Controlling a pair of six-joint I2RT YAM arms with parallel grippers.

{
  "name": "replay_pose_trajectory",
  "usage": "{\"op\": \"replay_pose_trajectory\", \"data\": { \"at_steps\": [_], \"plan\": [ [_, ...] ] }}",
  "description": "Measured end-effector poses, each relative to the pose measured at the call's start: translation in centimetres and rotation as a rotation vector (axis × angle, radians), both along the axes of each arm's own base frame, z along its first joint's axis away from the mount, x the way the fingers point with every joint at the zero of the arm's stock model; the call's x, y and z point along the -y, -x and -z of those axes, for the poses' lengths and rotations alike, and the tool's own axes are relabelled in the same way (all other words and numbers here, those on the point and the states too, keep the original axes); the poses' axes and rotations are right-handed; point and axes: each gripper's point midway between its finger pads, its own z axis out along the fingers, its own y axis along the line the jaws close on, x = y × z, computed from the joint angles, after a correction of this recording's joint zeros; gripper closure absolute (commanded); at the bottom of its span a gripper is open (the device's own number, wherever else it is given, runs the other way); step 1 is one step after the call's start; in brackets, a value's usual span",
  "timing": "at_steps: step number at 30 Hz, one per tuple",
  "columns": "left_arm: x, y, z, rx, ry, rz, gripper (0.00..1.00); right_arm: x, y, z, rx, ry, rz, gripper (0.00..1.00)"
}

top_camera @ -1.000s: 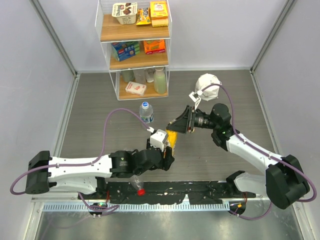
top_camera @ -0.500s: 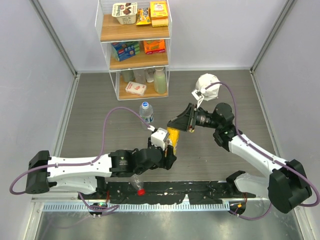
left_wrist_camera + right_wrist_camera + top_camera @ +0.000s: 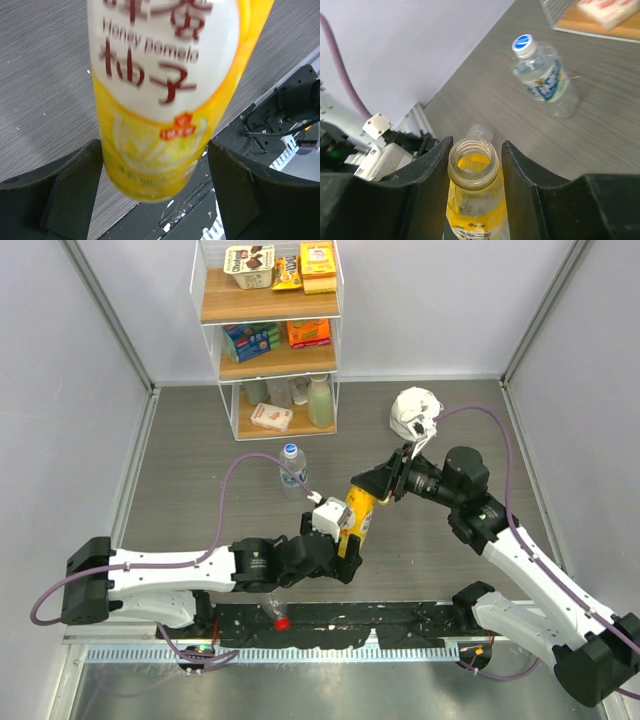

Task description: Unscrew the bottle caps

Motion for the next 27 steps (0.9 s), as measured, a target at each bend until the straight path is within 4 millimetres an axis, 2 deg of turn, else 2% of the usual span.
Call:
{"op": "replay_pose_trajectory", "data": {
  "at_steps": [5, 11, 13, 17, 21, 27],
  "plan": [
    [-0.1, -0.9, 0.6, -0.014, -0.017, -0.006, 0.08, 2.1, -1.3, -0.2, 0.026, 0.070, 0.148, 0.98],
    [-0.7, -2.9, 0.6, -0.045, -0.010, -0.023, 0.05, 4.2, -2.7, 1.3, 0.009, 0.162, 0.285, 0.98],
    [-0.9, -3.6, 0.5, -0.061, -0.004, -0.031, 0.02, 4.9, -3.0, 1.8, 0.004, 0.192, 0.327, 0.98],
    [-1.6, -5.2, 0.0, -0.076, 0.013, -0.053, 0.01, 5.8, -3.6, 1.9, 0.011, 0.226, 0.378, 0.98],
    [-3.1, -6.4, -0.6, -0.094, 0.037, -0.082, 0.00, 6.2, -4.0, 1.6, 0.031, 0.238, 0.406, 0.98],
    [-7.4, -6.8, -1.3, -0.093, 0.076, -0.151, 0.00, 6.3, -4.4, 2.0, 0.035, 0.258, 0.413, 0.98]
  ]
}}
